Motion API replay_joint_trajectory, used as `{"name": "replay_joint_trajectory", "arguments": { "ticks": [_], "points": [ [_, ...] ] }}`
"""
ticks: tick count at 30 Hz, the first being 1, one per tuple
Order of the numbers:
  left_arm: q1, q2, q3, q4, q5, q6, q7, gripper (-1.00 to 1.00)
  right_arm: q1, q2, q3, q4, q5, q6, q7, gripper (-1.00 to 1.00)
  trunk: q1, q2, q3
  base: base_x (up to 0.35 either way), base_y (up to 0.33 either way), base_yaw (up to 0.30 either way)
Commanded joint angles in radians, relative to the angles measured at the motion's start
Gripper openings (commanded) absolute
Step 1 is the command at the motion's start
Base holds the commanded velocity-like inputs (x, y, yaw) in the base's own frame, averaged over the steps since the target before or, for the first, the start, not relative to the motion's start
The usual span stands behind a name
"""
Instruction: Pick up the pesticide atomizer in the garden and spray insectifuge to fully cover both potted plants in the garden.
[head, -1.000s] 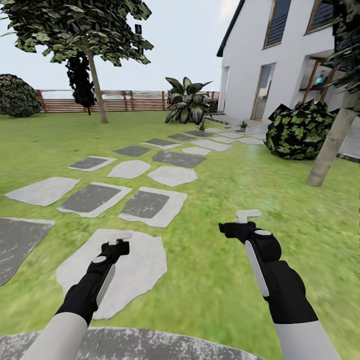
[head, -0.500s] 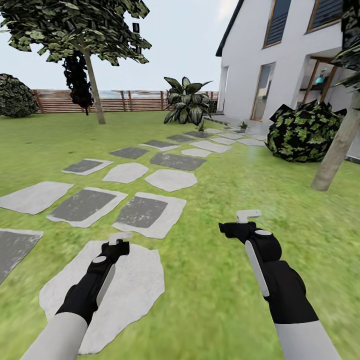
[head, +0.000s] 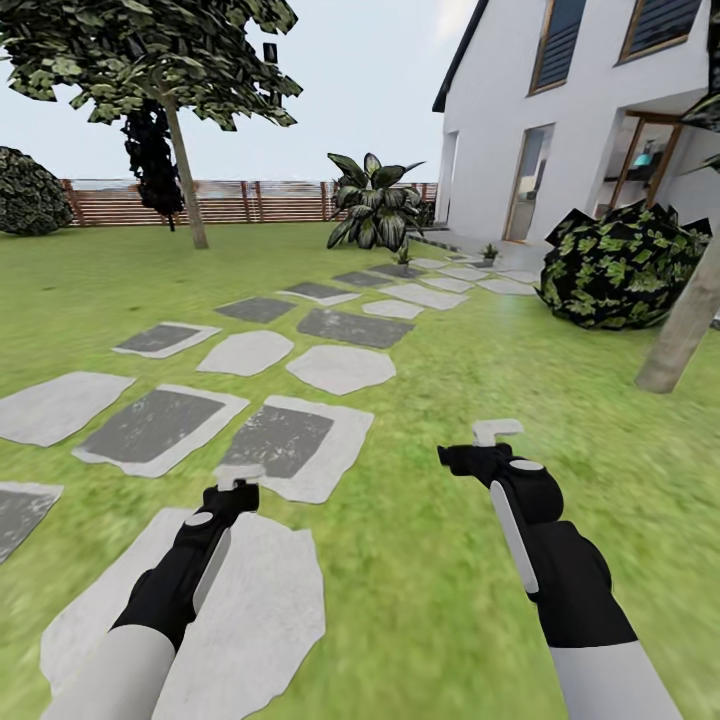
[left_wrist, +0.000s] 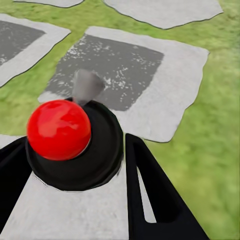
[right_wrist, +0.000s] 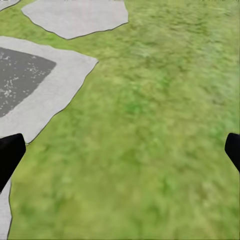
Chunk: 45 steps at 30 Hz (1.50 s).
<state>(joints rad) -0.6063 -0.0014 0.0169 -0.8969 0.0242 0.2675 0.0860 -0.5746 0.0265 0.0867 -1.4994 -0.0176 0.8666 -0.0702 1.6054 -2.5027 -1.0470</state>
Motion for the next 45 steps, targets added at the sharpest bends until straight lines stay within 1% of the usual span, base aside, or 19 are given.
{"name": "replay_joint_trajectory", "arguments": {
  "ticks": [1, 13, 45],
  "points": [
    [0.0, 0.0, 0.0, -0.002, 0.002, 0.01, 0.003, -1.0, -0.001, 0.0, 0.001, -0.001, -0.002, 0.005, -0.007, 1.0, 0.0, 0.0, -0.001, 0.347, 0.0, 0.0],
    [0.0, 0.0, 0.0, -0.002, 0.002, 0.018, 0.003, -1.0, -0.001, 0.001, 0.003, -0.001, -0.002, 0.005, -0.007, 1.0, 0.0, 0.0, -0.001, 0.347, 0.0, -0.121],
    [0.0, 0.0, 0.0, -0.002, 0.002, 0.018, 0.003, -1.0, -0.001, 0.001, 0.007, 0.001, -0.002, 0.005, -0.007, 1.0, 0.0, 0.0, -0.001, 0.347, 0.0, -0.003]
  ]
}}
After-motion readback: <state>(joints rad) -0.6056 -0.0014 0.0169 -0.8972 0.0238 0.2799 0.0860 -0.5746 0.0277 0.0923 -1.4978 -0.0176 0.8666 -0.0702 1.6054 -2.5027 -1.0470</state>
